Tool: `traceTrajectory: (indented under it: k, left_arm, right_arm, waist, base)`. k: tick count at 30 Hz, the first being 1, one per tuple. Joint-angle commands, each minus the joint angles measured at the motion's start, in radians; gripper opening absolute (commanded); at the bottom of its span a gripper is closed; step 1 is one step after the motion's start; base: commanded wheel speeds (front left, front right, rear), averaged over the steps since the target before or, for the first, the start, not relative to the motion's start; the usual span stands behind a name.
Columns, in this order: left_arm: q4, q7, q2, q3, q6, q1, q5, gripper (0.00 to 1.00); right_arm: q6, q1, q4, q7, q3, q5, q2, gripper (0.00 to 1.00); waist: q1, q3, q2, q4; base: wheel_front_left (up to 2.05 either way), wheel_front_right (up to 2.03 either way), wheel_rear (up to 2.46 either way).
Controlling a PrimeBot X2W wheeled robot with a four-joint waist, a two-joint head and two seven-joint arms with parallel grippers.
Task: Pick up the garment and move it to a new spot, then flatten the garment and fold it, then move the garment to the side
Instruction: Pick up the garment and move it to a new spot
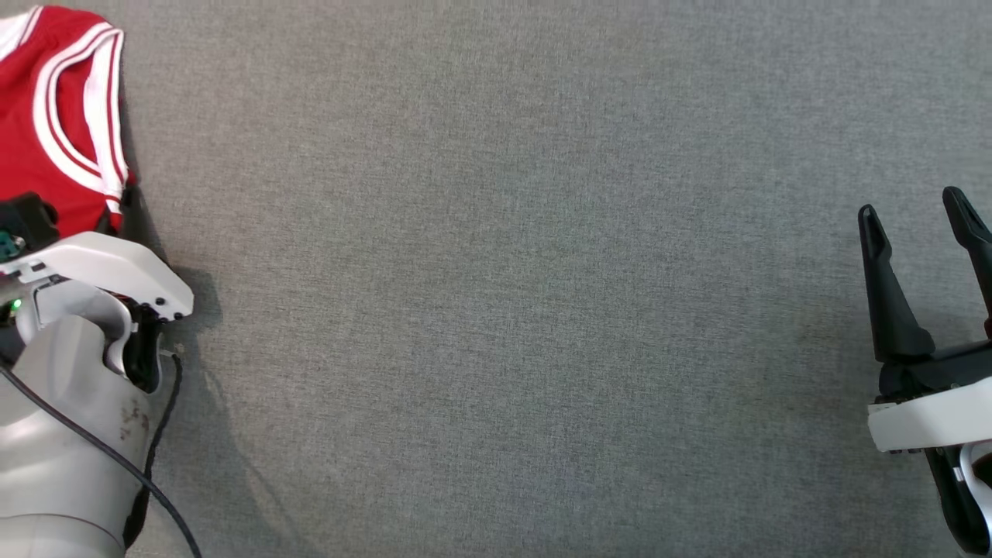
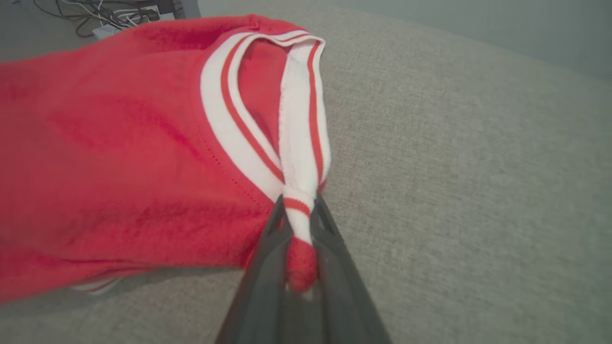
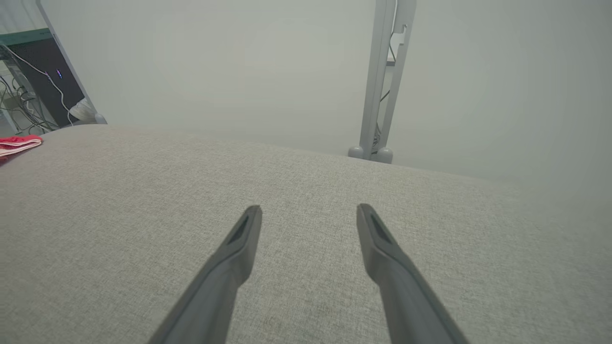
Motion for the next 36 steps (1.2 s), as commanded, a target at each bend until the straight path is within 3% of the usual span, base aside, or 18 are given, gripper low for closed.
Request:
traceTrajectory:
  k: [1, 6, 11, 17, 28, 36]
  left_arm:
    - [0.009, -0.018, -0.011, -0.006, -0.008, 0.022, 0.008, 0.0]
    - [-0.044, -0.062, 0.01, 0.021, -0.003, 0.066, 0.009, 0.0]
    - [-0.282, -0.063, 0.021, 0.094, 0.033, 0.21, 0.053, 0.0]
    - [-0.581, -0.062, -0.006, 0.16, 0.075, 0.454, 0.133, 0.0]
    - [-0.963, -0.012, -0.047, 0.139, 0.16, 0.84, 0.19, 0.0]
    - [-1.134, 0.064, -0.054, 0.091, 0.184, 0.93, 0.209, 0.0]
  right_arm:
    - [0.0, 0.006, 0.004, -0.012, -0.012, 0.001, 0.001, 1.0]
    - [0.0, 0.037, 0.029, -0.035, -0.025, 0.013, 0.024, 1.0]
    - [0.0, 0.074, 0.063, -0.062, -0.018, 0.027, 0.044, 1.0]
    - [0.0, 0.132, 0.109, -0.085, -0.011, 0.044, 0.063, 1.0]
    - [0.0, 0.235, 0.136, -0.086, -0.006, 0.054, 0.079, 1.0]
    - [0.0, 0.241, 0.118, -0.075, -0.01, 0.056, 0.082, 1.0]
  waist:
    - [0.0, -0.024, 0.0, 0.003]
    - [0.0, -0.097, 0.0, -0.006]
    - [0.0, -0.186, 0.0, -0.021]
    - [0.0, -0.306, 0.0, -0.044]
    - [0.0, -0.455, 0.0, -0.099]
    - [0.0, -0.456, 0.0, -0.125]
  base:
    - [0.0, 0.0, 0.0]
    - [0.0, 0.0, 0.0]
    - [0.0, 0.0, 0.0]
    - [0.0, 0.0, 0.0]
    - [0.0, 0.0, 0.0]
    - [0.0, 0.0, 0.0]
